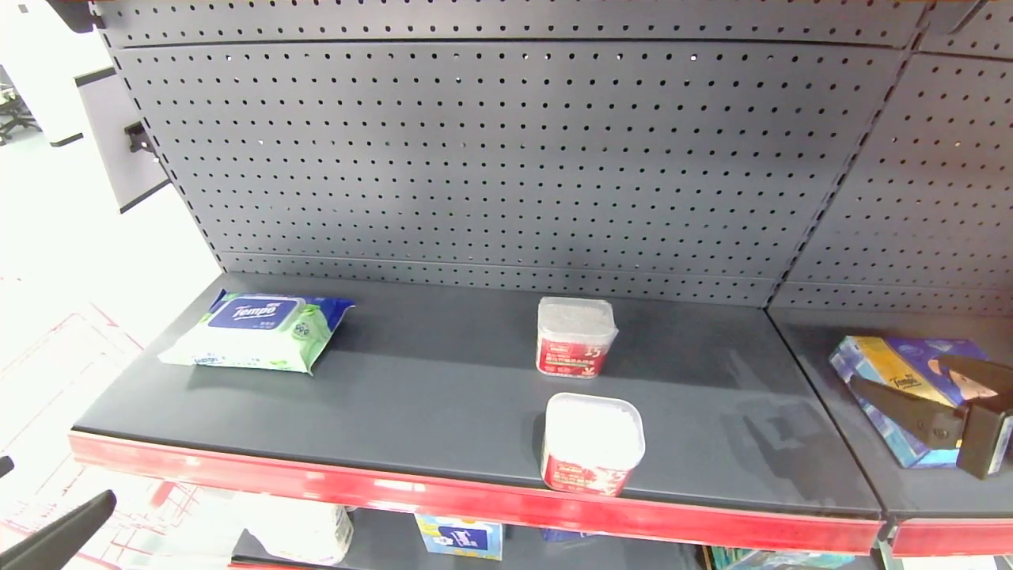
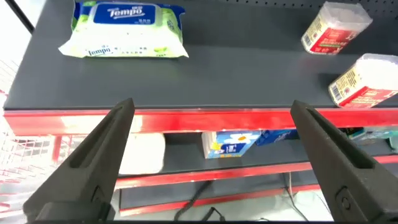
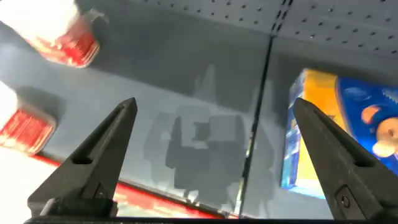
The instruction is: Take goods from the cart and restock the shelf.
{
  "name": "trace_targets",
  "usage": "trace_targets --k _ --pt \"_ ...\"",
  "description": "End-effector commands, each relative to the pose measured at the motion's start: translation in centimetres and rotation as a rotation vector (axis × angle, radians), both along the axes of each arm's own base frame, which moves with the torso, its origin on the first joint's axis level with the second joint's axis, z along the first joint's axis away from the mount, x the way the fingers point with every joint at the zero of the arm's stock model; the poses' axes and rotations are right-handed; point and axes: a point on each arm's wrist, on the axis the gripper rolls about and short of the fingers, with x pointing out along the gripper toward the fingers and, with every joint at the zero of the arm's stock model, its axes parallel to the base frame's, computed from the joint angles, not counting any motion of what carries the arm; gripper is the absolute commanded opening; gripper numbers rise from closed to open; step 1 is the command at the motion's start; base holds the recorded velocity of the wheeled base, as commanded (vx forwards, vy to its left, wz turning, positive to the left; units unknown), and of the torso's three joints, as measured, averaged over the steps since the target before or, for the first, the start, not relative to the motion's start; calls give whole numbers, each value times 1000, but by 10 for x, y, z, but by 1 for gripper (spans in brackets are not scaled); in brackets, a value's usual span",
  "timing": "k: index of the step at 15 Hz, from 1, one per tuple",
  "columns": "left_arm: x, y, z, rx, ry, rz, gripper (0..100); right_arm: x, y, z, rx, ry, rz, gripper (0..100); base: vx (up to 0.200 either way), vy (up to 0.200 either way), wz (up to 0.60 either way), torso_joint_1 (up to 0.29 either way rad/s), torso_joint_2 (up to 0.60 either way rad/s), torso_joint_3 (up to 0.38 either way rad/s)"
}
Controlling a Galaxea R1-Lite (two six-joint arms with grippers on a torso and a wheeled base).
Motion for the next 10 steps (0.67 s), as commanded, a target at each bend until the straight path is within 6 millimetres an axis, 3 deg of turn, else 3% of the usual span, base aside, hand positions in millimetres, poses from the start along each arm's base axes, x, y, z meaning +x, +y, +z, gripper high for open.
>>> trace_targets --k 1,5,10 --pt "-1 1 0 8 -11 0 100 -6 1 -7 7 13 33 100 0 0 0 0 0 0" --pt "-2 1 0 13 -14 -2 100 -4 5 -19 -4 71 83 100 0 0 0 0 0 0" --pt "-3 1 0 13 -15 0 100 -3 25 -42 -42 190 235 100 0 0 0 0 0 0"
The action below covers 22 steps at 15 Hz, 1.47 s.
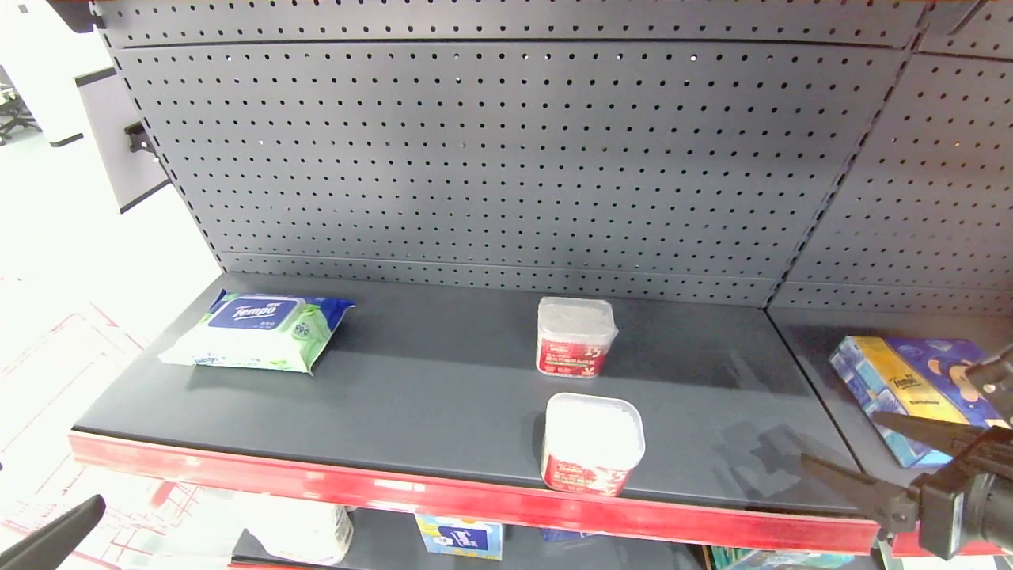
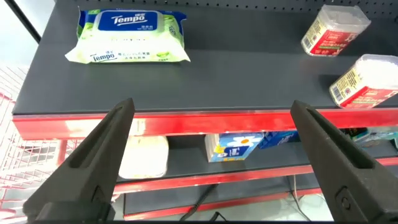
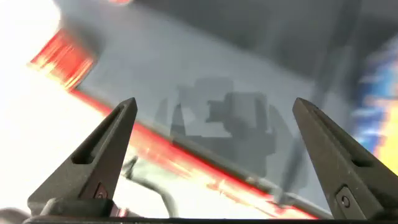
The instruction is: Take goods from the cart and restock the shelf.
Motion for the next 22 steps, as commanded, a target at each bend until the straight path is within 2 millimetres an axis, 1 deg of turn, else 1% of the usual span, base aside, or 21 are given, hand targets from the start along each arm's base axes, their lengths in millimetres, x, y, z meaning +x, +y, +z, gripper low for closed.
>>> trace_targets --k 1,4,8,11,14,15,18,22 --pt "2 -1 0 3 10 1 100 11 11 -11 -38 76 59 100 0 0 0 0 0 0" --pt "2 0 -1 8 9 23 100 27 25 -14 -94 108 111 100 0 0 0 0 0 0" --pt "2 0 0 11 7 40 100 47 53 -12 -111 128 207 100 0 0 0 0 0 0" --pt "2 1 0 17 5 59 100 51 64 -18 -137 155 235 100 0 0 0 0 0 0" --pt "6 0 2 25 19 71 100 54 68 -22 -147 172 246 100 0 0 0 0 0 0" --pt "7 0 2 25 19 71 100 54 69 -23 -148 174 248 100 0 0 0 0 0 0" --pt "8 -1 3 27 18 78 100 57 79 -23 -161 171 270 100 0 0 0 0 0 0" --pt "8 0 3 29 18 87 100 66 89 -24 -176 177 279 100 0 0 0 0 0 0"
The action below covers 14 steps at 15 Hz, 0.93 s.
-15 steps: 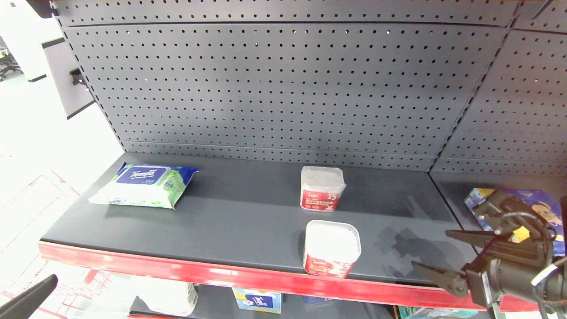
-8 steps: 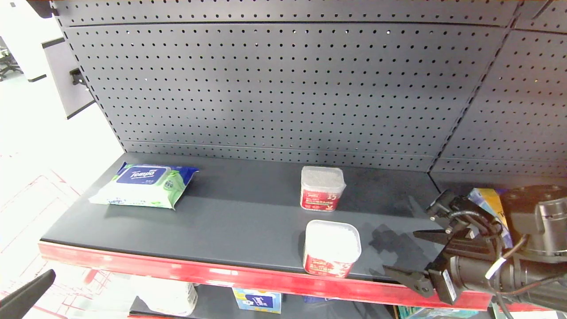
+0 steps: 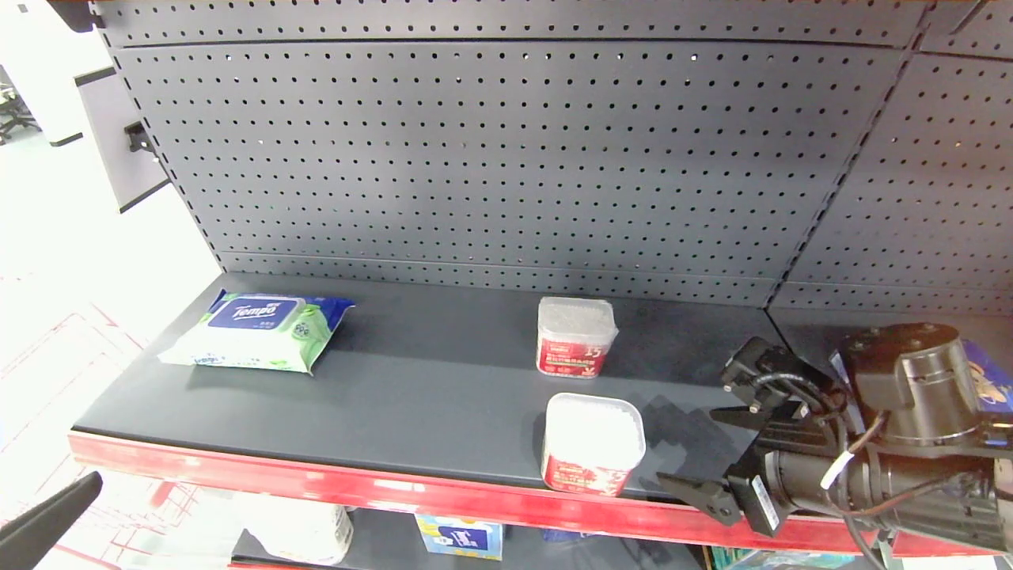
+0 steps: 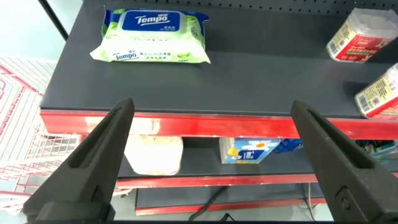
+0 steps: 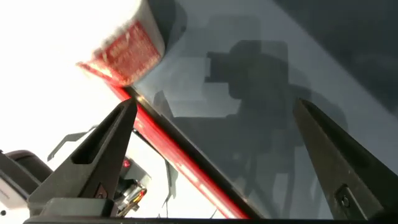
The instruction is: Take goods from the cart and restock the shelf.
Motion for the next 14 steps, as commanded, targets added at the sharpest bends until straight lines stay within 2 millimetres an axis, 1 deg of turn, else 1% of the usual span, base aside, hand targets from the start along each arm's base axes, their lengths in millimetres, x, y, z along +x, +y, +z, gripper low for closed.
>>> trace_targets --k 1,5,8,14 --pt "1 0 -1 3 8 2 100 4 4 -3 -9 11 4 100 0 0 0 0 0 0" --pt "1 0 -1 1 8 2 100 10 7 -5 -18 16 -4 100 0 0 0 0 0 0" --pt "1 0 -1 1 7 2 100 21 14 -2 -23 0 -18 100 0 0 0 0 0 0" --pt "0 0 -1 -2 3 4 100 25 20 -2 -23 -2 -4 100 0 0 0 0 0 0"
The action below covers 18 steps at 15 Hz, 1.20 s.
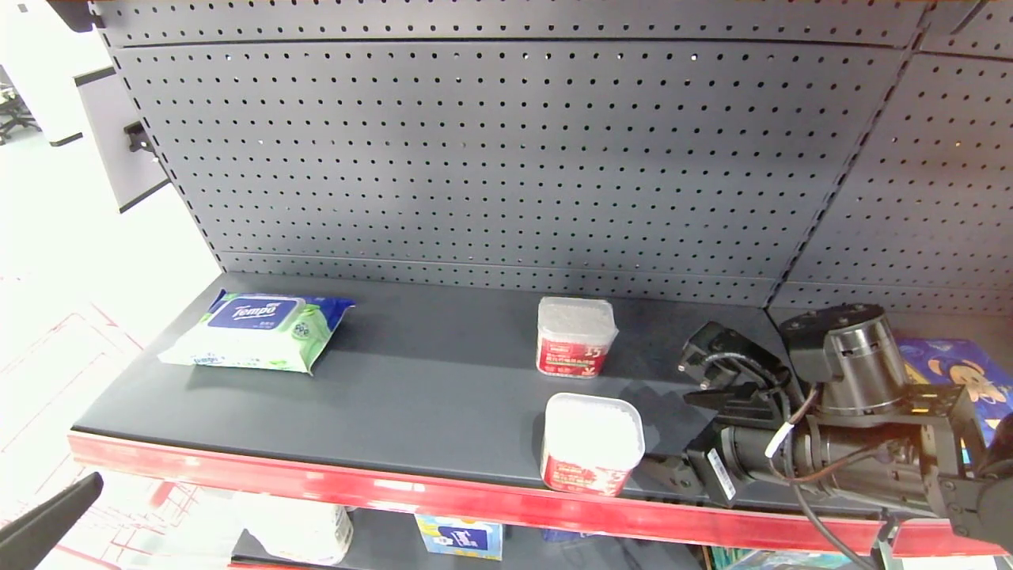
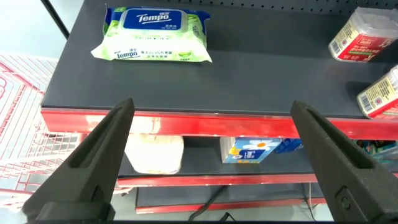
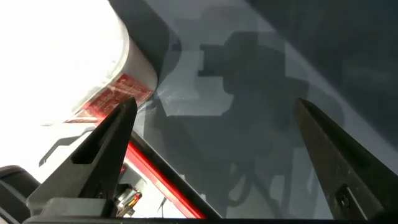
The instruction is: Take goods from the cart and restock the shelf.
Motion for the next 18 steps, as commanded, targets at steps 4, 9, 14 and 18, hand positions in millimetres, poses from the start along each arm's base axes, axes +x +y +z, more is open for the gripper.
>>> trace_targets --k 4,9,14,18 --pt "0 0 0 -1 0 1 100 2 4 -1 -1 1 9 100 0 0 0 0 0 0" --pt "0 0 0 -1 -2 2 100 -2 3 0 -8 -5 1 100 0 0 0 0 0 0" --pt "-8 2 -5 -11 -21 -17 100 -69 -54 34 49 -212 -145 100 0 0 0 0 0 0" --pt "-23 4 -22 -51 -40 -152 100 -133 -111 46 110 -458 -431 100 0 0 0 0 0 0"
